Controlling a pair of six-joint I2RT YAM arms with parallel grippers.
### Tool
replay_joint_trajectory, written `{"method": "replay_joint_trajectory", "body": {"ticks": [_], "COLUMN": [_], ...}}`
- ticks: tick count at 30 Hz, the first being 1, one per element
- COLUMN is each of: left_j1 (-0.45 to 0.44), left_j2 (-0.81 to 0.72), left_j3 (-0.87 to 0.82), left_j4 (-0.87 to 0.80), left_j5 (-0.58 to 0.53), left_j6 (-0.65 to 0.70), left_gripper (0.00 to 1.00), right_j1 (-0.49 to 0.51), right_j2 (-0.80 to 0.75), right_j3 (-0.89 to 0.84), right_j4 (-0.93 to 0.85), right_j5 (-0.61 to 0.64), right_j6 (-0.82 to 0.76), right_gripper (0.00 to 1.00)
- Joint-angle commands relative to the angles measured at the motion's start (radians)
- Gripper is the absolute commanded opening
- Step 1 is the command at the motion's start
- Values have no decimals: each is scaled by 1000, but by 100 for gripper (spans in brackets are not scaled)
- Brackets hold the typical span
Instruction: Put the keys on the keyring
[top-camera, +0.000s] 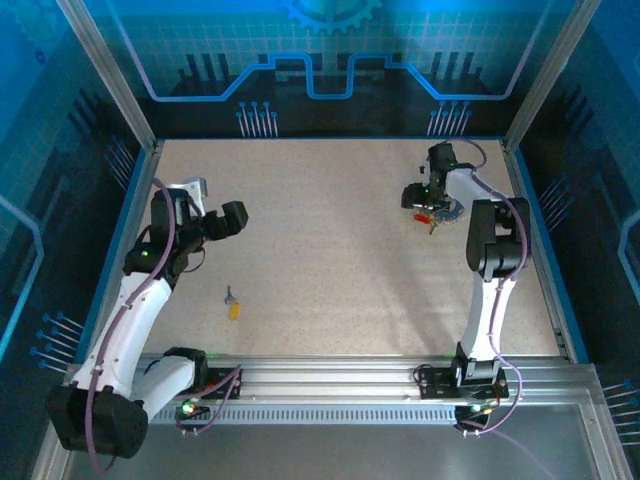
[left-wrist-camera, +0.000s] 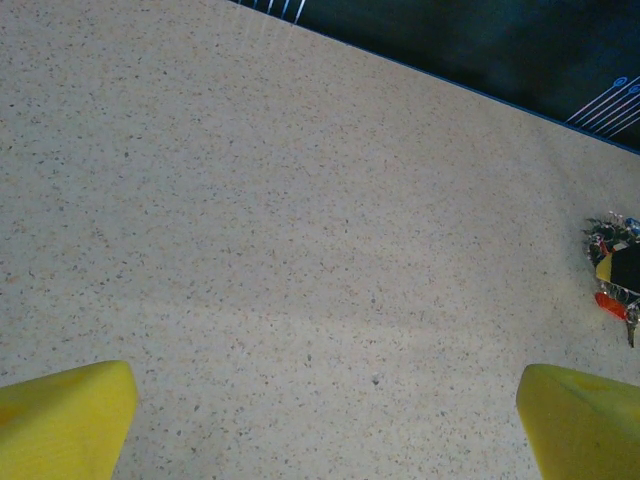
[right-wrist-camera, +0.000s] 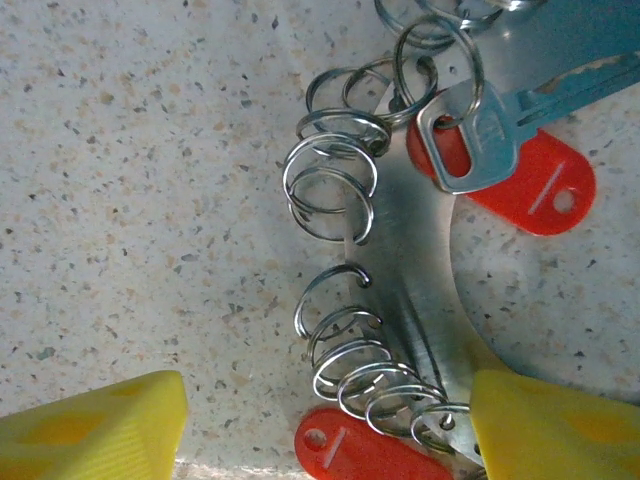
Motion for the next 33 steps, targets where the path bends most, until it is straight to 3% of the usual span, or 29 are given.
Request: {"method": "replay_joint_trajectory", "body": {"ticks": [1, 5, 10, 16, 23, 28, 33], "left_j1": [9, 10, 10, 10, 11, 11, 13], "left_j2": [-1, 4, 8, 18, 40, 41, 46], "left_j3": [-11, -8, -15, -24, -27, -28, -17], "left_j4": [12, 24, 33, 40, 44, 37, 39], "left_j5": [32, 58, 81, 78, 89, 83, 102], "left_j6": [-10, -12, -25, -36, -45, -46, -41], "left_gripper": [99, 99, 99, 99, 99, 99, 99], "right_j1": [19, 59, 196, 467, 762, 807, 786], "right_j2": [24, 15, -19, -19, 59, 10, -163], "right_j3": [28, 2, -28, -19, 172, 203, 1], "right_j4": [-114, -154, -180, -183, -213, -231, -184], "right_j5": [-23, -63, -91, -95, -129, -22, 80], "right_j6": [-20, -29, -36, 13, 74, 82, -12], "right_gripper": [78, 79, 79, 80, 81, 82, 74]}}
